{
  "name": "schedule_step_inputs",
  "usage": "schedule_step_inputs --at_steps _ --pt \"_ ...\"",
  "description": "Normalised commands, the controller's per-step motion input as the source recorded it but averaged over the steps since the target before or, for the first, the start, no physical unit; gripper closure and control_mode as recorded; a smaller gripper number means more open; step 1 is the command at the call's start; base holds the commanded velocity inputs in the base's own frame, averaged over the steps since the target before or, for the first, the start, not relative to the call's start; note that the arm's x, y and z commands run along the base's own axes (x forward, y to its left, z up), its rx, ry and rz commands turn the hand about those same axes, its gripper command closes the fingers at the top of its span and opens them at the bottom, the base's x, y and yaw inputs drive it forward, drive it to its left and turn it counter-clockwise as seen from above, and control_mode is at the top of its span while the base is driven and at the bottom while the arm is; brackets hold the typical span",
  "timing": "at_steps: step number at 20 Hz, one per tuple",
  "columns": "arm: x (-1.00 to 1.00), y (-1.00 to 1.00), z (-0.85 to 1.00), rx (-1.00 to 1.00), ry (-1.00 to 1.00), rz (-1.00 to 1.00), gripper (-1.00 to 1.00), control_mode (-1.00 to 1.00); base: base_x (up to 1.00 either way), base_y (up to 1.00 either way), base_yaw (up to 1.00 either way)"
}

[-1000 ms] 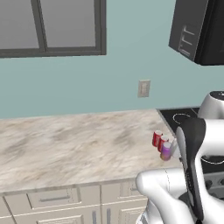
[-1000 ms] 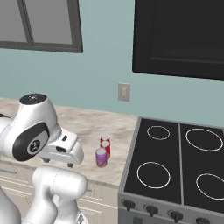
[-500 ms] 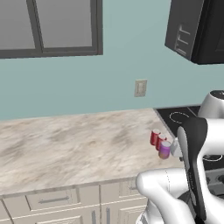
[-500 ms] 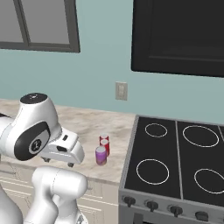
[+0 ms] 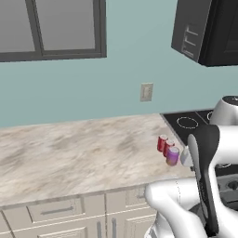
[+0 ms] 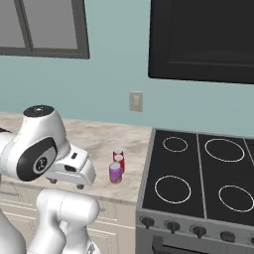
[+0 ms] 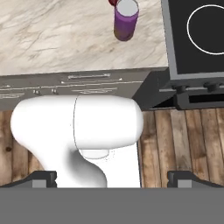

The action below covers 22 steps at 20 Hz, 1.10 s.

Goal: Four empty soda cans are scattered around the kitchen. Gather all the cans and cluster them next to the stove for recycling.

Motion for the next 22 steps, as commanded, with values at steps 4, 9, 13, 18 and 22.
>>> schedule_step_inputs --at_steps 4,9,13,18,22 --pt "0.00 0.00 0.00 0.00 0.00 0.00 -1.00 1.00 -0.32 0.45 0.23" --pt "0.00 0.00 0.00 0.00 0.00 0.00 -1.00 1.00 -0.53 0.72 0.41" --pt "0.00 0.00 0.00 0.00 0.00 0.00 -1.00 1.00 -0.22 0.59 0.50" --pt "0.00 0.00 0.00 0.00 0.00 0.00 -1.00 1.00 -0.35 0.06 0.43" --pt "0.00 0.00 0.00 0.00 0.00 0.00 -1.00 1.00 -0.12 0.05 0.57"
